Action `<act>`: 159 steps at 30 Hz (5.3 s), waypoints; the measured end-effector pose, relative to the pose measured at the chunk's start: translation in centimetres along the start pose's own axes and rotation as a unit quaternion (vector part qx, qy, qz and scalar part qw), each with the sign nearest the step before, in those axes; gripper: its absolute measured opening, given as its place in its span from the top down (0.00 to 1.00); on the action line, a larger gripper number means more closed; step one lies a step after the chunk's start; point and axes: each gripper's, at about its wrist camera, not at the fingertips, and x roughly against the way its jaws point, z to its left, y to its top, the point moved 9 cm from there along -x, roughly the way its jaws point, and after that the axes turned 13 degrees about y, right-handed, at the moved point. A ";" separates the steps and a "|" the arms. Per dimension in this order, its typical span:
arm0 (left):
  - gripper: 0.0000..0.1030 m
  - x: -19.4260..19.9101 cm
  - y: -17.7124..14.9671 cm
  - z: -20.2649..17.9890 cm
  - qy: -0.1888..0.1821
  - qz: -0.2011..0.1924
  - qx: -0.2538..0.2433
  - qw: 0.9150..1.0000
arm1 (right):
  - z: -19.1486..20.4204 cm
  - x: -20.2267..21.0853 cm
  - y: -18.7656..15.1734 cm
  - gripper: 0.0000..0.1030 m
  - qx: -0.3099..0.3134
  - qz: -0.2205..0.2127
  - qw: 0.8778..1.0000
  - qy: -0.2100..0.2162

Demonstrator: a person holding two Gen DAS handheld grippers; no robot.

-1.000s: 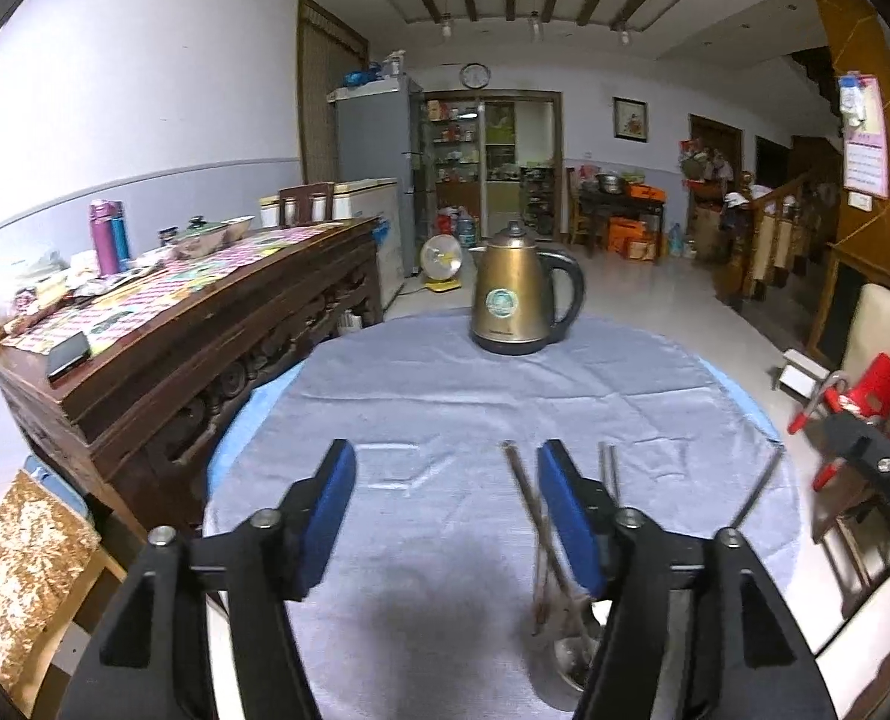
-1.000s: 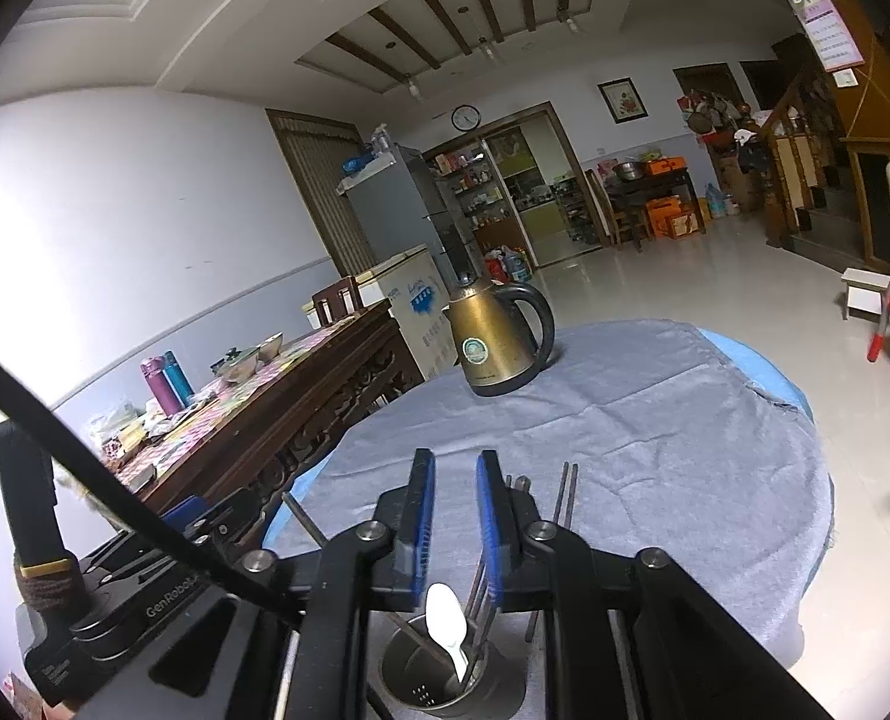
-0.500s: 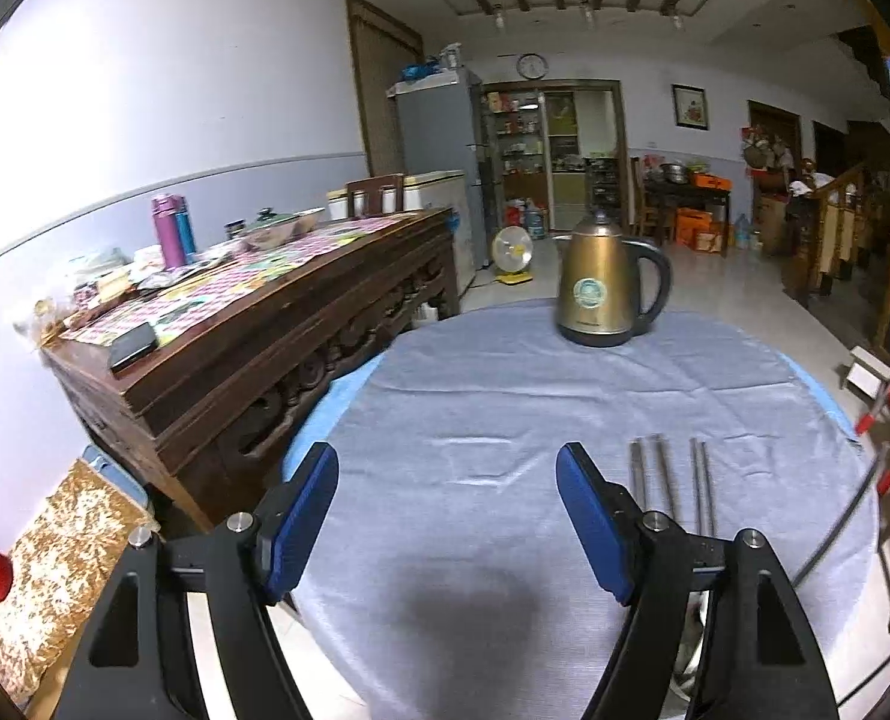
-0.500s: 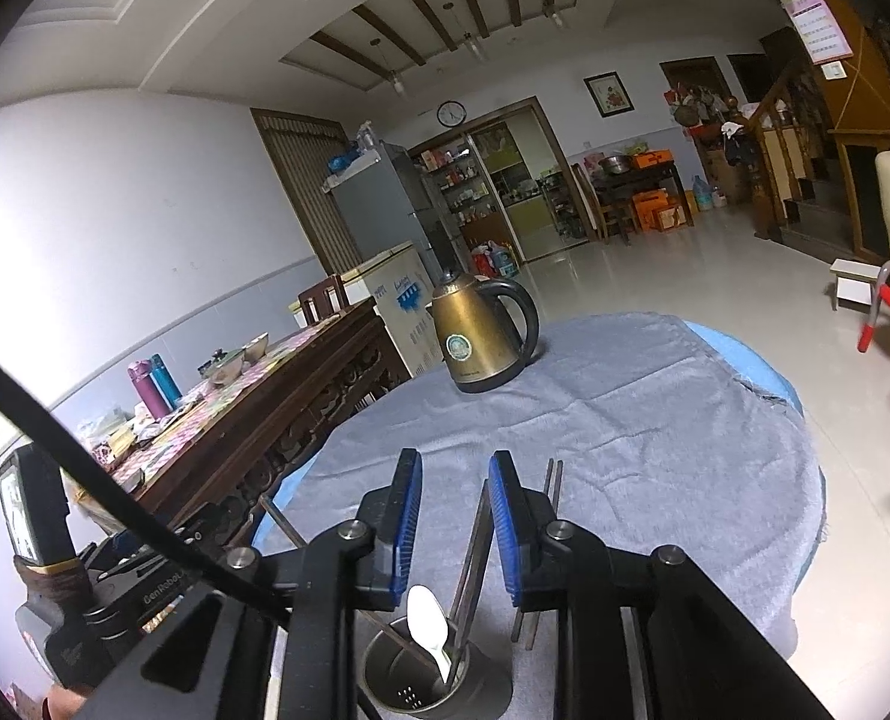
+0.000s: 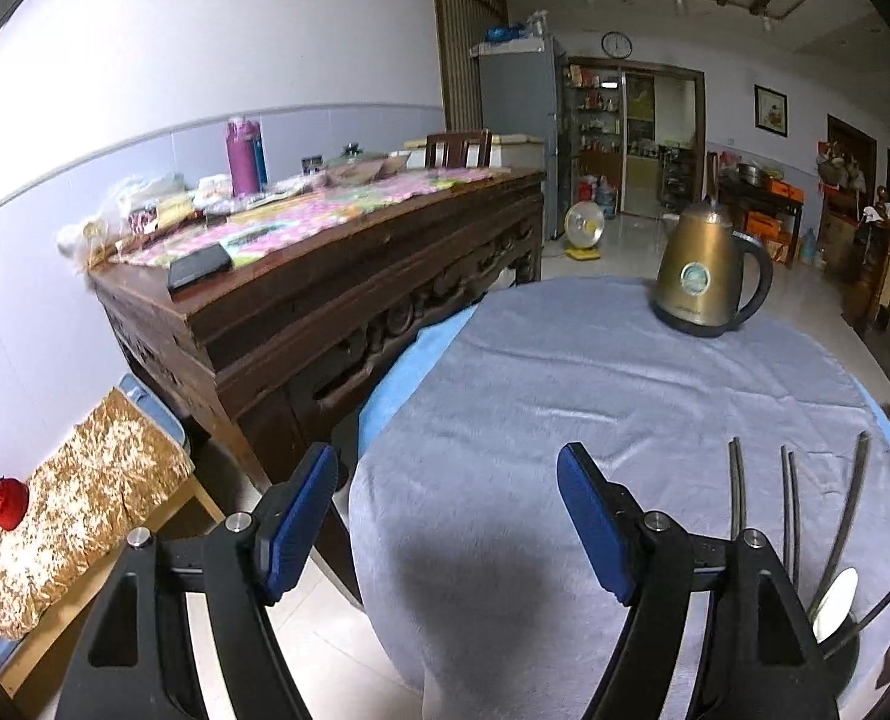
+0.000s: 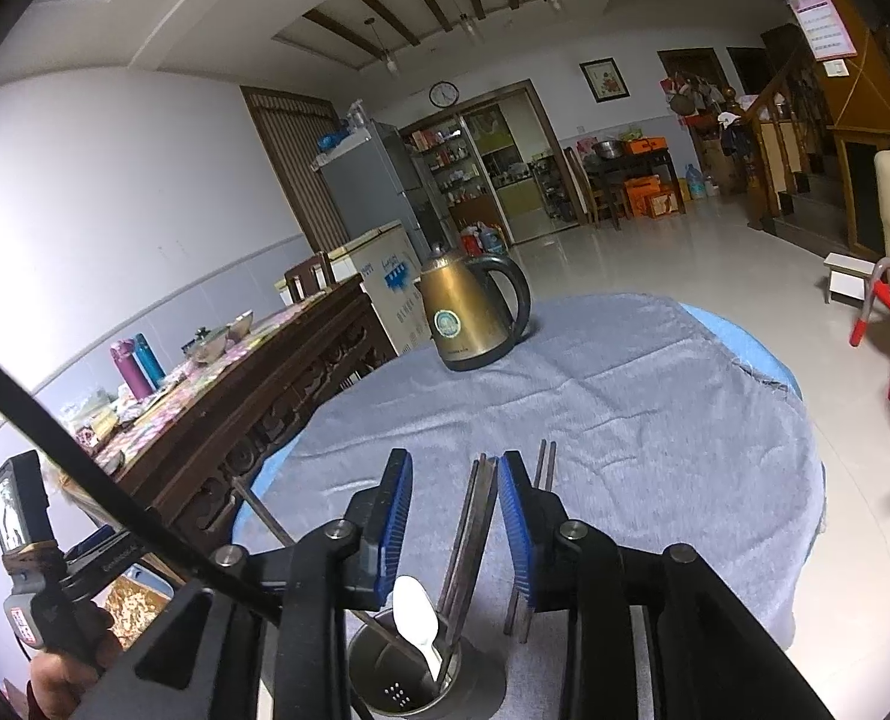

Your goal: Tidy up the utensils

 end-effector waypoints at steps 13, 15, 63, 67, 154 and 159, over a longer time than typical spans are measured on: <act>0.26 -3.0 -2.1 -3.8 -0.013 0.039 -0.041 0.998 | -5.3 -1.1 -0.1 0.68 -0.049 0.001 0.998 -0.039; 0.26 -3.4 -2.3 -4.5 -0.014 0.043 -0.046 0.998 | -6.1 -1.1 0.0 0.68 -0.060 -0.002 0.997 -0.040; 0.36 -13.6 -5.2 -33.3 -0.272 0.140 -0.263 0.915 | -17.5 -27.8 -5.4 0.92 -0.061 0.299 0.950 -0.069; 0.36 -13.4 -5.0 -33.5 -0.275 0.152 -0.261 0.913 | -18.0 -27.3 -5.2 0.92 -0.039 0.305 0.947 -0.097; 0.93 14.9 7.6 -4.6 -0.296 -0.118 0.027 0.948 | 3.2 8.9 6.6 0.94 0.087 -0.113 0.989 -0.039; 0.93 16.8 7.7 -4.7 -0.318 -0.126 0.029 0.939 | 5.2 10.2 6.9 0.94 0.100 -0.123 0.987 -0.020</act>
